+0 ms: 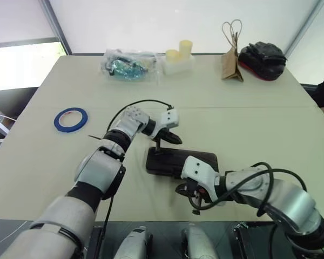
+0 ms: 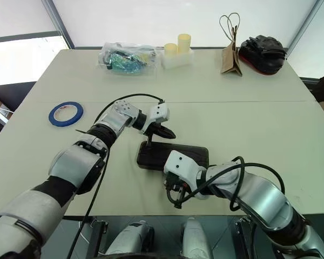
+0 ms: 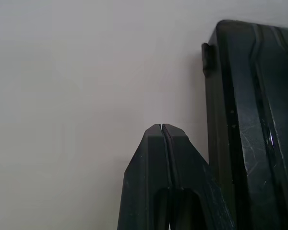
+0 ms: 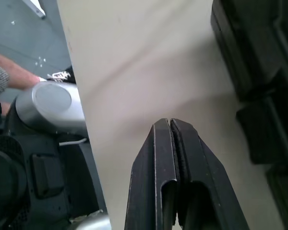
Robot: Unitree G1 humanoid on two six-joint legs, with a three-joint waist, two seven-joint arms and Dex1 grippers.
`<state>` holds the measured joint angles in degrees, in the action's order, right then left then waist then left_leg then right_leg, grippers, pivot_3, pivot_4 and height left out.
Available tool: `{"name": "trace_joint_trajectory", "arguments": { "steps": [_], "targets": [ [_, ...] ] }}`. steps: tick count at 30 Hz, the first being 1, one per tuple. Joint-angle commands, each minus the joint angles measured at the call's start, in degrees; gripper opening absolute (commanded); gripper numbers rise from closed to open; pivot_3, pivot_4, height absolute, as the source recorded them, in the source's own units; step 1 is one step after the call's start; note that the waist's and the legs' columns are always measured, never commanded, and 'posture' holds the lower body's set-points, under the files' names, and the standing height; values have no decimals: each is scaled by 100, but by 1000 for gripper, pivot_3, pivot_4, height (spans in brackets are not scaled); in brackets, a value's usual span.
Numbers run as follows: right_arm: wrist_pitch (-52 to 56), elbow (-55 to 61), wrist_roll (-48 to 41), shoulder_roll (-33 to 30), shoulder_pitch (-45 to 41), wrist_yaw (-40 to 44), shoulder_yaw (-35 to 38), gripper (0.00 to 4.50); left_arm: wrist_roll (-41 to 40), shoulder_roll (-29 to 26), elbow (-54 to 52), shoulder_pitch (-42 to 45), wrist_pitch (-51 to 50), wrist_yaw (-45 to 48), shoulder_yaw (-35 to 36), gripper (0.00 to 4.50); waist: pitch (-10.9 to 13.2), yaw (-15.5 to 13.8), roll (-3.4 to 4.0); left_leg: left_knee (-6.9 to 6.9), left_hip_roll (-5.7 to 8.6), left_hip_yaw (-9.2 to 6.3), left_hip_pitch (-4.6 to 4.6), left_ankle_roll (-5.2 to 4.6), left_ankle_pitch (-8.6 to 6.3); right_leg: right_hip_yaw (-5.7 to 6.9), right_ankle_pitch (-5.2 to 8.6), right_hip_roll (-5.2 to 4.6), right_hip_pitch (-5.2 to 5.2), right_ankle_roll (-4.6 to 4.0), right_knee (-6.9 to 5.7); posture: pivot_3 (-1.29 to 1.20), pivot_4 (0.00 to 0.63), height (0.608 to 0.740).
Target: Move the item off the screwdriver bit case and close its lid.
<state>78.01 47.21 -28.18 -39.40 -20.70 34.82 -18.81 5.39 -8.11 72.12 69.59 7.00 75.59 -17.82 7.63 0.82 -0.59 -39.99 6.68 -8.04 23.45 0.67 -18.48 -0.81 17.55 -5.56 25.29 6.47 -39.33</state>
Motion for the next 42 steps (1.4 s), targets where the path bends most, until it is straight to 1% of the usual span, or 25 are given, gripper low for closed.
{"name": "trace_joint_trajectory", "arguments": {
  "steps": [1,5,7,10,14,18,23,27,31,35,39,41,42],
  "targets": [
    [-433,-285,475,-247,-78,-315,-439,34,393,36,27,84,283,494,-264,0,0,0,0,0,0,1,0,0,0,0,0,0,2,0,-3,0,150,740],
    [-439,-958,1057,77,-491,-1006,-626,34,582,264,-9,-76,548,704,-393,0,-5,4,-7,-1,1,2,-1,0,0,0,0,0,1,0,-4,0,150,740],
    [-377,-1066,1168,105,-640,-1129,-697,34,666,293,-18,-132,651,766,-425,0,-8,25,-10,-1,-4,0,-6,0,0,0,0,2,-1,0,-5,0,150,740],
    [-164,-1220,1174,386,-835,-1327,-540,34,731,391,-44,-238,746,703,-425,0,-18,33,-26,-1,-9,1,-10,0,0,0,0,6,-6,0,-6,0,150,740],
    [28,-1221,1211,568,-902,-1465,-546,34,787,471,-125,-435,821,829,-474,0,-28,33,-31,1,-17,1,-37,1,1,-1,0,14,-30,0,-7,0,150,740],
    [80,-1241,1255,554,-883,-1537,-652,34,936,482,-271,-684,1037,1028,-656,0,-49,24,-36,30,-18,1,-101,0,0,-3,0,14,-84,0,5,0,150,740],
    [-128,-1414,1412,207,-994,-1543,-837,34,1048,454,-424,-1012,1042,1201,-784,0,-137,19,-47,58,-18,0,-113,0,0,-3,0,12,-85,0,12,0,150,740],
    [-224,-1398,1399,47,-1087,-1515,-903,34,1336,344,-420,-1186,1302,818,-946,0,-152,20,-48,75,-17,1,-120,0,0,-4,0,10,-85,0,14,0,150,740],
    [-272,-1355,1411,-50,-1188,-1517,-1034,34,1521,331,-317,-1273,1435,440,-919,0,-161,10,-48,77,-17,0,-122,0,0,-3,0,10,-86,0,15,0,150,740],
    [-317,-1414,1430,12,-1190,-1592,-1148,34,1695,388,-281,-1367,1660,95,-965,0,-179,-2,-47,78,-16,0,-124,0,0,-3,0,9,-88,0,16,0,150,740],
    [-335,-1437,1423,55,-1168,-1611,-1200,34,1645,479,-305,-1412,1740,58,-877,0,-203,-10,-45,83,-16,0,-154,-2,-1,-4,1,9,-122,0,25,0,150,740],
    [-308,-1379,1362,54,-1171,-1568,-1162,34,1632,495,-299,-1373,1758,-54,-823,0,-205,-14,-43,97,-16,0,-194,-9,-6,-4,2,9,-159,0,36,0,150,740],
    [-214,-1279,1236,93,-1143,-1501,-1023,34,1595,493,-289,-1309,1731,-156,-752,0,-205,-13,-42,98,-17,-1,-209,-19,-12,-4,3,10,-176,1,40,0,150,740]
  ]
}}
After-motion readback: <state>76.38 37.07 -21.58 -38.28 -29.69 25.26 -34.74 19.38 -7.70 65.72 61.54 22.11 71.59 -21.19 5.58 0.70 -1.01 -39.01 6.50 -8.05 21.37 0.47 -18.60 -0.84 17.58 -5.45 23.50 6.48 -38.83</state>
